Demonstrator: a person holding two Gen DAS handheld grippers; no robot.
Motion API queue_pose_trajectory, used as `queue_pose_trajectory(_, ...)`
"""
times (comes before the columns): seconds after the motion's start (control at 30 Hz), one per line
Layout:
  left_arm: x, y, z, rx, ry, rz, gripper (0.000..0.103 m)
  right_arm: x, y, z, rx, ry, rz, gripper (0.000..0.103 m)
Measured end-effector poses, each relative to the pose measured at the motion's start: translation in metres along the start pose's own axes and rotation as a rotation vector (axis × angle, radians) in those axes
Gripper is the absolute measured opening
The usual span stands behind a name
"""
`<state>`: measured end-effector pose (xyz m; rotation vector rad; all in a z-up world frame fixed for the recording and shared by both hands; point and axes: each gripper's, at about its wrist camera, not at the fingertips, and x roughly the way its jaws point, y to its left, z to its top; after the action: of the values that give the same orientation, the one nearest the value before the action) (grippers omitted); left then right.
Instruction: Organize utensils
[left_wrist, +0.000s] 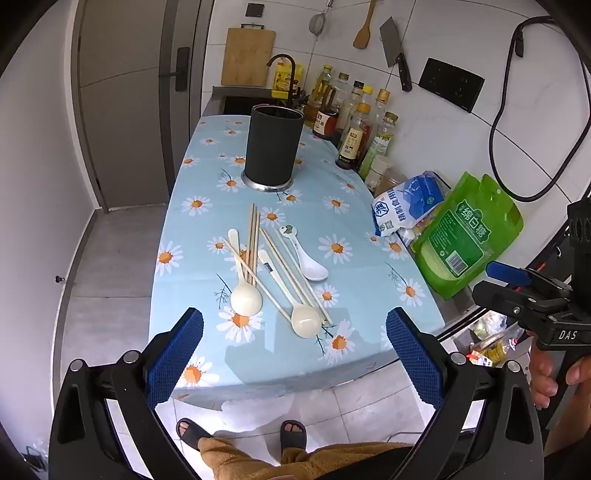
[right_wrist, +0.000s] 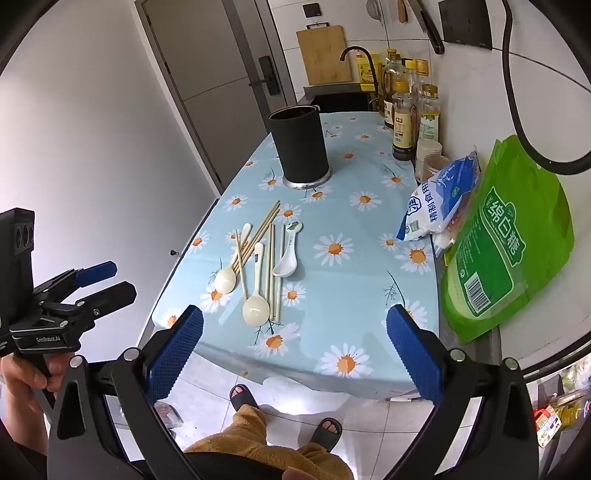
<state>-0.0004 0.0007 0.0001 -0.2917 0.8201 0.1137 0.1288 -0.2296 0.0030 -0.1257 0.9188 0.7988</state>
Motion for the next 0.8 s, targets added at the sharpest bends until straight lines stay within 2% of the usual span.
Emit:
queue_pose_trajectory(0.3, -0.006, -0.002, -0.003, 0.012, 0.007, 0.004, 0.096, -0.003, 0.005, 0.000, -0.006, -0.008, 0.014, 0.099)
queue_pose_trajectory(0.8, 0.000, -0.001, -0.005, 0.012, 0.027, 0.013, 0.096, 0.001, 0.004, 0.001, -0.020, 0.027, 0.030, 0.099)
